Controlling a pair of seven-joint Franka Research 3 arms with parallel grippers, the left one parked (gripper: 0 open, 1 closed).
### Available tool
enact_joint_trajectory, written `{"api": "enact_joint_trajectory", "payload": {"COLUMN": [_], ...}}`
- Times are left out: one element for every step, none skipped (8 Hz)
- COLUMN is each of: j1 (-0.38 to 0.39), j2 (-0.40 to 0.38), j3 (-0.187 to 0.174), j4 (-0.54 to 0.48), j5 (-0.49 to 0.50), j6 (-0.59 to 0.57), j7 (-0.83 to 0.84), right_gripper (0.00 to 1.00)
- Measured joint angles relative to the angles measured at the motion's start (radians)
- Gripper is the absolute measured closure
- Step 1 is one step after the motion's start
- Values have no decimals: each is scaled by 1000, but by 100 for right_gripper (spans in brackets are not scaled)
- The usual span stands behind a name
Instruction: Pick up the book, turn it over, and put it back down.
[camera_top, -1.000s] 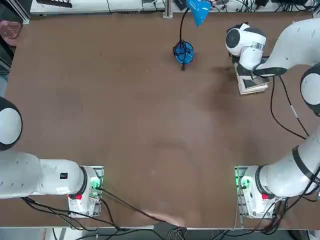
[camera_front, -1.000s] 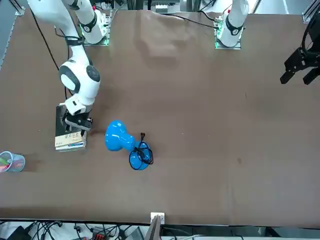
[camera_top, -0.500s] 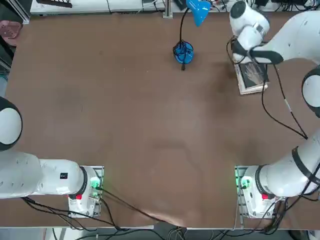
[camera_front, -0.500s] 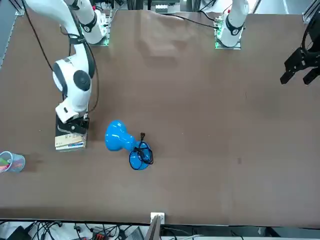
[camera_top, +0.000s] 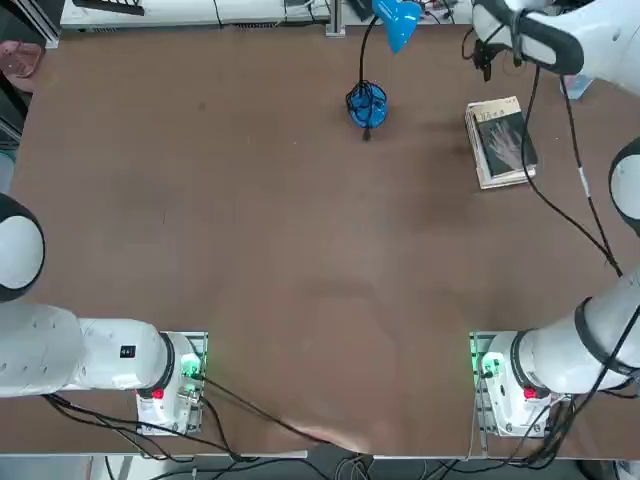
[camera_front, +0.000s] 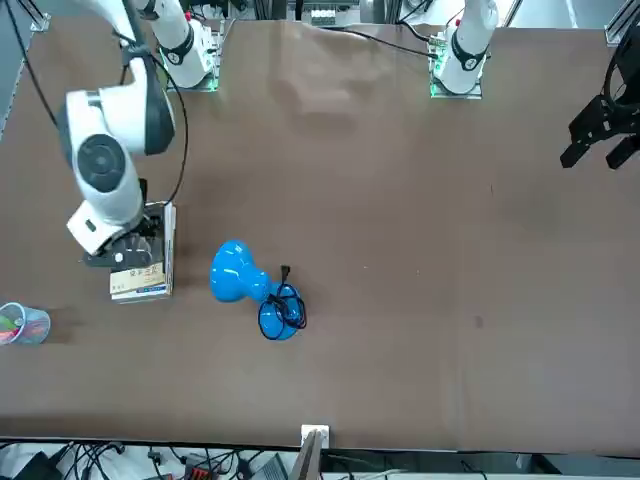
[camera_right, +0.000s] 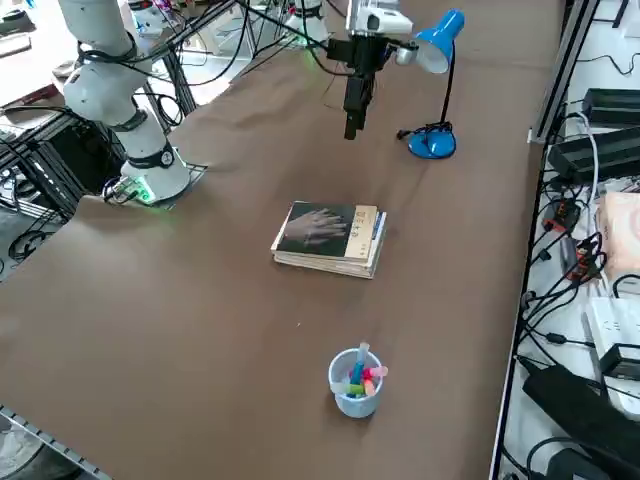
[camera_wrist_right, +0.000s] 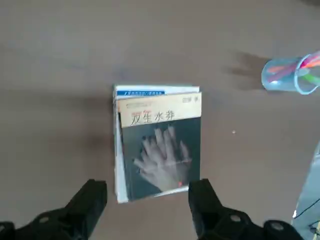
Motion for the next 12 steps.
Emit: {"api": "enact_joint_trajectory", "payload": {"j1": [-17, -44, -74, -100, -125, -139, -141, -141, -141, -136, -125, -114], "j2": [-1, -3, -7, -20, -47, -81, -121, -167, -219, -279, -336, -372], "j3": [-5, -9, -12, -14, -15, -15, -18, -22, -25, -32, -49, -66], "j4": [66, 128, 177, 208, 217, 212, 194, 159, 107, 42, -20, -58], "j5": [66, 131, 205, 283, 342, 370, 382, 387, 388, 388, 388, 388], "j6": [-79, -145, -188, -210, -217, -222, -223, -223, -217, -198, -181, -169], "j7": [-72, -119, -143, -150, -153, -154, -154, -154, -154, -154, -154, -154], "right_gripper": [0, 0, 0, 0, 0, 0, 0, 0, 0, 0, 0, 0]}}
